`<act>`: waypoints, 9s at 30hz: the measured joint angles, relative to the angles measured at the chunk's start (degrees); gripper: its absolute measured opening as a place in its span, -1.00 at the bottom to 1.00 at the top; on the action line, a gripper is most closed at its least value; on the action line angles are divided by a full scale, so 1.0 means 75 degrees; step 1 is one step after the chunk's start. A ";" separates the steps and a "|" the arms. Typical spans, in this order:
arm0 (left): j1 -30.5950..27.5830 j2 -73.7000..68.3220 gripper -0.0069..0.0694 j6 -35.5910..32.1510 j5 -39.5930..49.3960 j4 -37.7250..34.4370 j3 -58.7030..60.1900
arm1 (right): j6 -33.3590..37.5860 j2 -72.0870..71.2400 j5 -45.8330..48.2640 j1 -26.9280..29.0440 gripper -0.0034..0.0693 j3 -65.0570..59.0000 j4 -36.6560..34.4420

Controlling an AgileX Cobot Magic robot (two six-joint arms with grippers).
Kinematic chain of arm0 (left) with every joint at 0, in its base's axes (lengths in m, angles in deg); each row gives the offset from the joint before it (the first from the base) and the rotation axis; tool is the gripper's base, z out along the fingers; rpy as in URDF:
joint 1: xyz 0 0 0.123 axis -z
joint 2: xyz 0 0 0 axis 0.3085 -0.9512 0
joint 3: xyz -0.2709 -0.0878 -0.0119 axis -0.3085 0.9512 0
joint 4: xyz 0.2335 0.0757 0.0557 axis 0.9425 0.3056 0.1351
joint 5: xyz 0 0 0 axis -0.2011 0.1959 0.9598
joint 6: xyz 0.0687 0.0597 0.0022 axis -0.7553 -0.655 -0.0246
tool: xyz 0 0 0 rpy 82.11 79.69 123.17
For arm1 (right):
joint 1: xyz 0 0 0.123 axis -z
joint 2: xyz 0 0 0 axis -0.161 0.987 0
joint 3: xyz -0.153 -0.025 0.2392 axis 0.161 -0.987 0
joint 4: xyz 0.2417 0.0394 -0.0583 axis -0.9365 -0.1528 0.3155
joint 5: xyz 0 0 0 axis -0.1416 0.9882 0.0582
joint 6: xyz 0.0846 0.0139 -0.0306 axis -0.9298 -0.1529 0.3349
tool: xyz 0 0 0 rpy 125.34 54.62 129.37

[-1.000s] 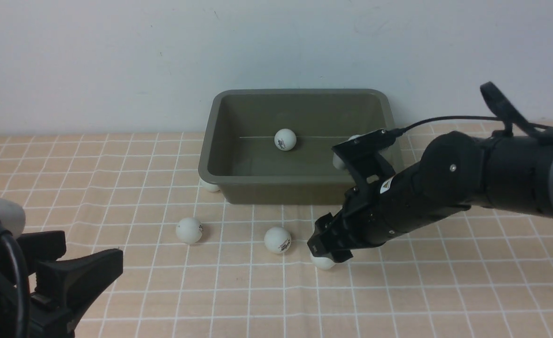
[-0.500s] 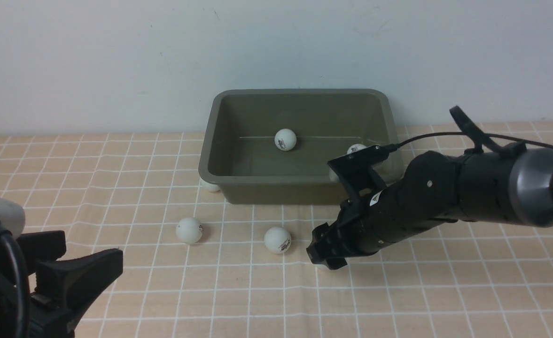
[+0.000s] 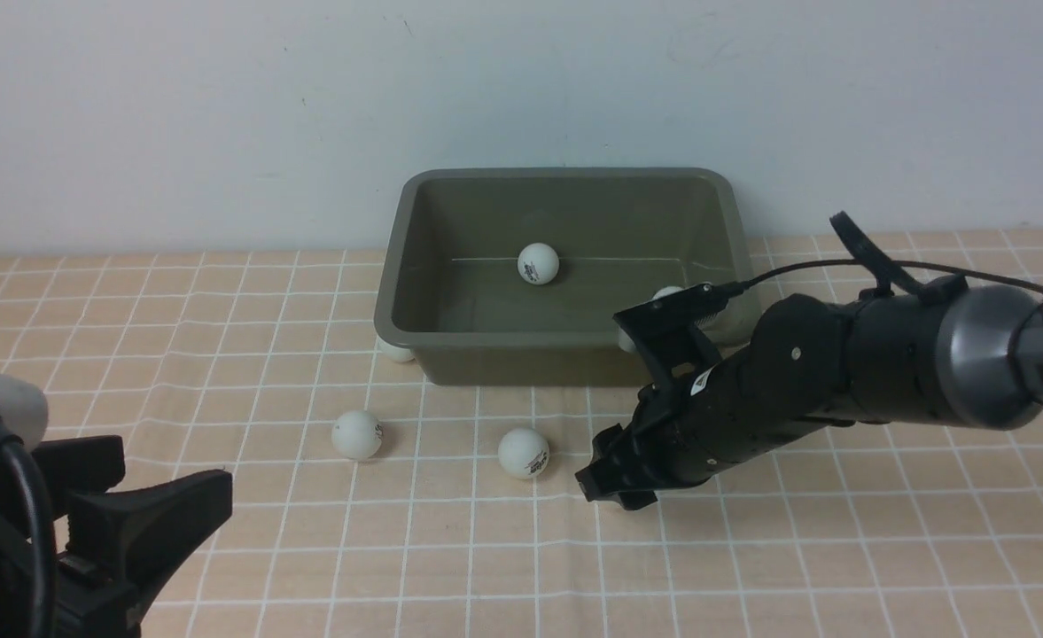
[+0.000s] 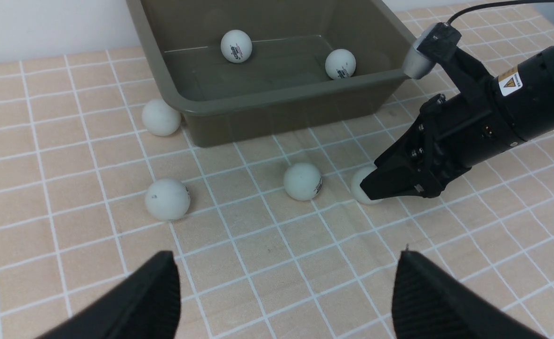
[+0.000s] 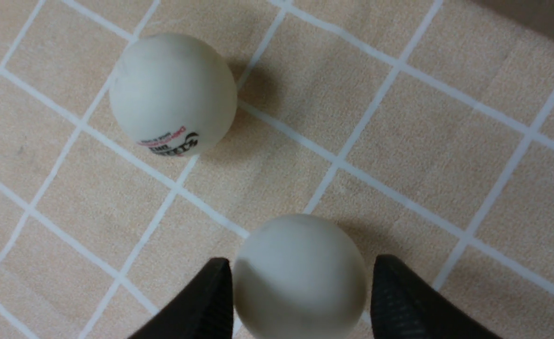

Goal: Put the table tennis balls into the box on the light coffee tablecloth.
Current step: 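Reach for and grasp a ping pong ball on the table, then release the ping pong ball into the bin and lift the gripper away, then reach for and grasp a ping pong ball on the table beside the basket, then drop the ball into the bin, then reach for and grasp a ping pong ball on the table beside the basket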

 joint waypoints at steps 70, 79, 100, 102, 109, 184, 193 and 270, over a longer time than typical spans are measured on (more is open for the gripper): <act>0.0000 -0.1102 0.52 -0.1261 0.1127 -0.0965 -0.0439 | 0.1120 -0.1629 0.1347 0.1557 0.35 0.3207 0.1008; 0.0000 -0.4063 0.46 -0.2505 0.1331 -0.1422 -0.2046 | 0.1102 -0.3050 0.2807 0.1557 0.35 0.3207 0.1776; 0.1700 -0.8243 0.18 -0.3417 -0.0273 -0.1705 -0.3790 | 0.0745 -0.3213 0.3299 0.1557 0.35 0.3207 0.2169; 0.1766 -0.8464 0.18 -0.3417 -0.0572 -0.1705 -0.3818 | 0.0745 -0.3213 0.3354 0.1557 0.35 0.3207 0.2178; 0.1820 -0.9511 0.24 -0.3573 -0.0877 -0.1833 -0.4302 | 0.0716 -0.3213 0.3385 0.1557 0.35 0.3207 0.2158; -0.0797 -0.8979 0.21 -0.1402 0.2305 0.1252 -0.5409 | 0.0632 -0.3213 0.3842 0.1557 0.35 0.3207 0.1792; -0.0395 -1.0162 0.24 -0.2520 0.1549 0.0505 -0.5394 | 0.0653 -0.3213 0.3835 0.1557 0.35 0.3207 0.1744; -0.0153 -1.1314 0.50 -0.7115 0.0110 -0.0595 -0.6265 | 0.0854 -0.3213 0.3890 0.1557 0.35 0.3207 0.2036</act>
